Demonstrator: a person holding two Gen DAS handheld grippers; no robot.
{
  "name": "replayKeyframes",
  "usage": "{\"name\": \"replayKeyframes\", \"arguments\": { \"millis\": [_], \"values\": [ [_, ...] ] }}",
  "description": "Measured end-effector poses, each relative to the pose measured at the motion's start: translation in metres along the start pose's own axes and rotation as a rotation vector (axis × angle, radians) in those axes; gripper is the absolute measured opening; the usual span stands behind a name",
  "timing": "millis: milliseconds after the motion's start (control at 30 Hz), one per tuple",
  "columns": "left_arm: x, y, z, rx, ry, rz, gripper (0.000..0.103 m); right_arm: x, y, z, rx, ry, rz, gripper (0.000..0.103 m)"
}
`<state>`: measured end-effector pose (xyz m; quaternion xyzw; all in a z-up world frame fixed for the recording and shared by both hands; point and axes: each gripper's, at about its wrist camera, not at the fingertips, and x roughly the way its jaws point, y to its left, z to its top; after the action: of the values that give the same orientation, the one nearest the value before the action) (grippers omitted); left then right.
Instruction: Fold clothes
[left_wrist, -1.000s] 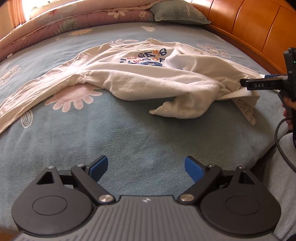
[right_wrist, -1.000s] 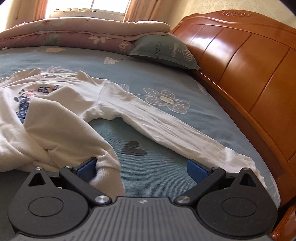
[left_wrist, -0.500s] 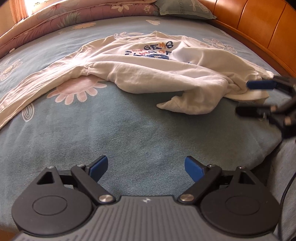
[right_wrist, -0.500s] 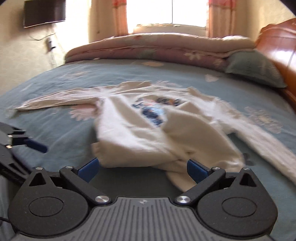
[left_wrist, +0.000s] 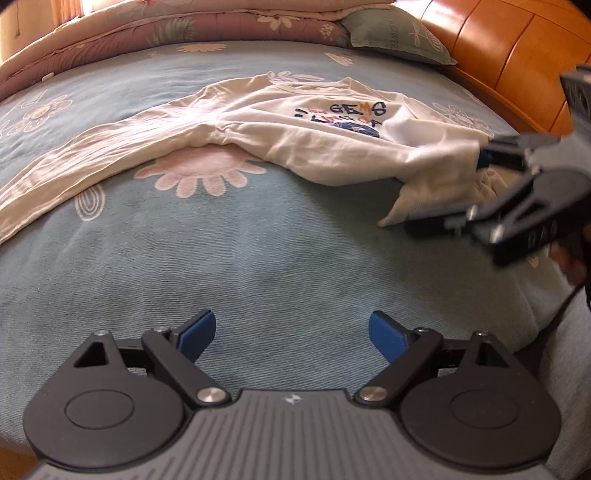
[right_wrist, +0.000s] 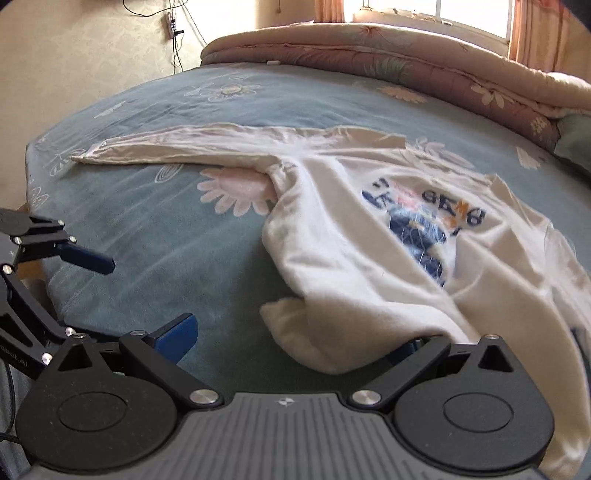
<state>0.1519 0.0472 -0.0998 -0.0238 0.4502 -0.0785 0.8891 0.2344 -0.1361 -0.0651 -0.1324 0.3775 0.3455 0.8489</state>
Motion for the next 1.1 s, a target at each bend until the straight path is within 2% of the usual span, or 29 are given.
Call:
{"name": "replayKeyframes", "arguments": {
  "millis": [167, 333, 433, 600, 700, 800, 867, 933, 1100],
  "values": [
    [0.007, 0.003, 0.005, -0.005, 0.002, -0.026, 0.090, 0.005, -0.039, 0.030, 0.053, -0.050, -0.007, 0.103],
    [0.017, 0.001, 0.008, 0.006, 0.014, -0.035, 0.090, 0.020, -0.090, 0.025, 0.277, -0.094, 0.005, 0.103],
    [0.019, -0.001, 0.010, 0.016, 0.014, -0.035, 0.093, 0.023, -0.114, 0.018, 0.409, -0.124, 0.012, 0.103],
    [0.024, -0.005, 0.017, 0.020, 0.013, -0.049, 0.094, -0.013, -0.085, -0.009, 0.338, -0.197, 0.054, 0.103],
    [0.025, -0.007, 0.025, 0.024, 0.014, -0.051, 0.094, -0.024, -0.064, -0.031, 0.283, -0.196, 0.079, 0.103],
    [0.026, -0.008, 0.035, 0.007, 0.018, -0.065, 0.094, -0.018, -0.053, -0.053, 0.242, -0.176, 0.086, 0.103],
    [0.026, -0.008, 0.043, -0.027, 0.022, -0.101, 0.094, -0.006, -0.045, -0.055, 0.175, -0.092, 0.014, 0.103],
    [0.028, -0.011, 0.050, -0.061, 0.023, -0.139, 0.094, 0.000, -0.035, -0.055, 0.079, -0.066, -0.091, 0.103],
    [0.039, -0.029, 0.065, -0.126, 0.015, -0.197, 0.094, -0.018, -0.025, -0.057, -0.021, -0.188, -0.178, 0.103]
  ]
}}
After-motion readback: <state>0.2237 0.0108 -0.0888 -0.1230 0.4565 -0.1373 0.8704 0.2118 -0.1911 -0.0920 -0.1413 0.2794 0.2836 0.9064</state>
